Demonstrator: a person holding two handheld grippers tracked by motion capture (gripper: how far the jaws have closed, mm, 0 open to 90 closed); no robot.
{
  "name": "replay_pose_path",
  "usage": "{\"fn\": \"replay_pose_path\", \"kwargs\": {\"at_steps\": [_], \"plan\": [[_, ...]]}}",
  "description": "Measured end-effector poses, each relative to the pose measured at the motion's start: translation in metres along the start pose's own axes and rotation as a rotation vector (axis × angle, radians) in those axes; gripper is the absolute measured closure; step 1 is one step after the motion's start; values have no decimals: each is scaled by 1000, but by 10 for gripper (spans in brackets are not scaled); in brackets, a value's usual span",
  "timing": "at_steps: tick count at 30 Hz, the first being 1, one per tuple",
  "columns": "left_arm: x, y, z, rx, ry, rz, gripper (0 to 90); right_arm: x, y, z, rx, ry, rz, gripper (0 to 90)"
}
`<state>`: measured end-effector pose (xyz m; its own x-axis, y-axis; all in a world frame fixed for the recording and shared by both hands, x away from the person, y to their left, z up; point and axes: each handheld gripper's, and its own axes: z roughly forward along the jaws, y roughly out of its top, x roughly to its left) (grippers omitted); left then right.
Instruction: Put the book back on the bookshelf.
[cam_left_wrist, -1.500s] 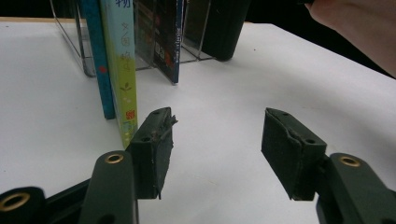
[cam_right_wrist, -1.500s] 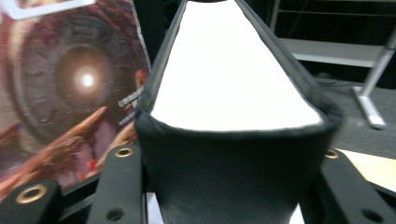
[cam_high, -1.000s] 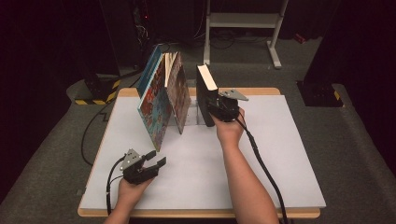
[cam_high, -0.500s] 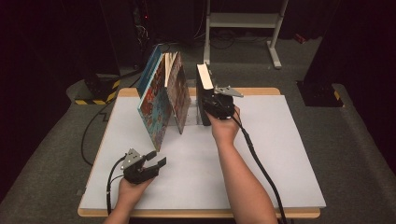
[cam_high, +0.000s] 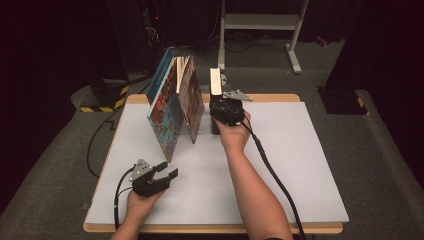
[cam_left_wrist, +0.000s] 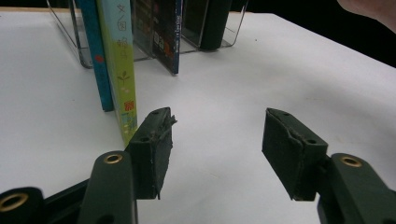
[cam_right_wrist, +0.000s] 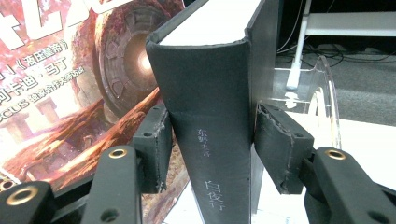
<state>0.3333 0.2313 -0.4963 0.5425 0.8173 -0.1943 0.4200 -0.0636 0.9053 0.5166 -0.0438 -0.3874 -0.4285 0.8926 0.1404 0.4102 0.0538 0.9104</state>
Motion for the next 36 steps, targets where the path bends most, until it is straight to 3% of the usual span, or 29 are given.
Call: {"fn": "replay_pose_path", "kwargs": {"at_steps": [13,17,19,21,24,26,31,33,36], "plan": [[-1,0,1,19,15,11,421,-5,-2,2,-7,25,18,431],[-1,0,-1,16,18,16,414,-9,-6,-7,-24,45,18,271],[0,0,-3,19,22,24,410,-10,-12,-18,-23,46,-6,224],[0,1,-4,17,30,29,403,-17,-28,-39,-4,41,-69,217],[1,2,-7,14,41,40,391,-34,-51,-68,6,41,-94,229],[2,2,-10,10,53,48,383,-54,-74,-92,25,21,-93,231],[7,6,-20,-2,117,83,360,-112,-133,-166,47,-94,-58,232],[11,6,-27,-3,176,104,341,-127,-149,-189,42,-135,-44,230],[22,4,-41,-25,222,66,318,-147,-173,-218,31,-194,-38,242]]}}
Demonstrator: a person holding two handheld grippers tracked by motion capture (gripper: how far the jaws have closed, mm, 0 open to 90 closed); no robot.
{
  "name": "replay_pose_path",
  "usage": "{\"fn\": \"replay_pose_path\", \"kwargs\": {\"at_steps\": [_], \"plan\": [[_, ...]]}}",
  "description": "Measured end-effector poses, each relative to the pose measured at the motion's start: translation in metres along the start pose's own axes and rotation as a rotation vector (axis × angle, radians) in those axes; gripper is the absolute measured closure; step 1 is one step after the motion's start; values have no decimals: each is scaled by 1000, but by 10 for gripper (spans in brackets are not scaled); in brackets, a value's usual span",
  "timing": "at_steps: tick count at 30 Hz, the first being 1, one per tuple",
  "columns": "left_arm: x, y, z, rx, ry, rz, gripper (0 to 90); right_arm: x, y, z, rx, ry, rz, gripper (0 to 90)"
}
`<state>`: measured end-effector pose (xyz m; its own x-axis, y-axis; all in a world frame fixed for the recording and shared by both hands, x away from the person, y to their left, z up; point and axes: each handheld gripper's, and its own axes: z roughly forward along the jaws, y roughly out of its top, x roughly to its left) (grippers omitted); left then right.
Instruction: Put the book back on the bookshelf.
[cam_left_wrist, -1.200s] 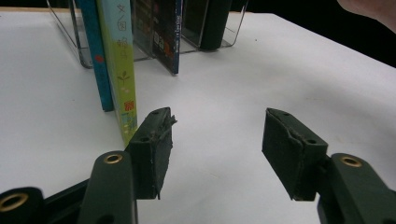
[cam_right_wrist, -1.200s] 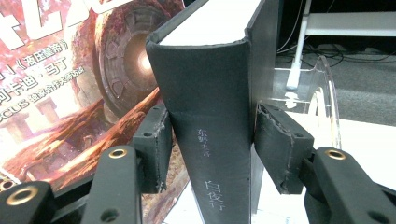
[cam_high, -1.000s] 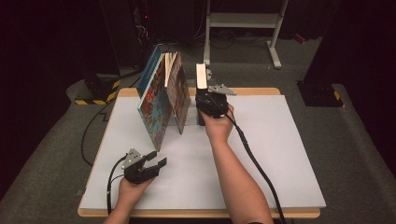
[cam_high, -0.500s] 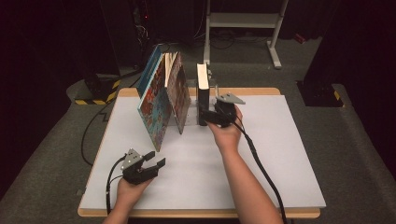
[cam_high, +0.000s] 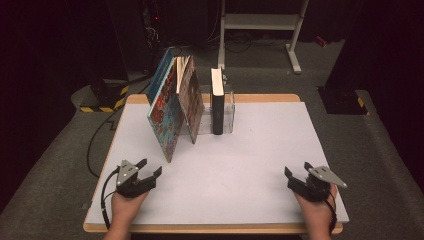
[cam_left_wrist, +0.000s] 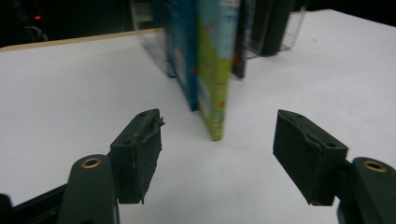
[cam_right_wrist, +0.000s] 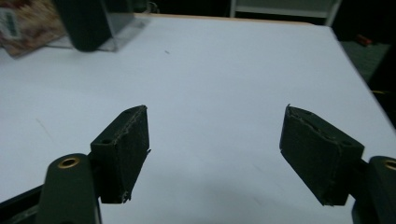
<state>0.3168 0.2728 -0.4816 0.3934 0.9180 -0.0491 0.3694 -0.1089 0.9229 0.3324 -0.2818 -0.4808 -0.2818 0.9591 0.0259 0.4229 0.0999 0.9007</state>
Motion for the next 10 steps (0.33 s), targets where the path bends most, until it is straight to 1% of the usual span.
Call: {"fn": "replay_pose_path", "kwargs": {"at_steps": [1,3,5,8,10], "plan": [[4,-2,-3,1,7,-23,310,-4,-2,-2,6,1,12,241],[8,-4,-5,5,27,-37,303,-8,0,-5,-1,-3,21,230],[8,-3,-5,14,48,-27,300,-8,2,-4,-8,9,29,219],[6,-4,-3,30,56,-16,298,-2,1,2,11,30,-6,215],[7,-6,-1,41,58,-12,296,-1,2,5,14,42,-3,203]]}}
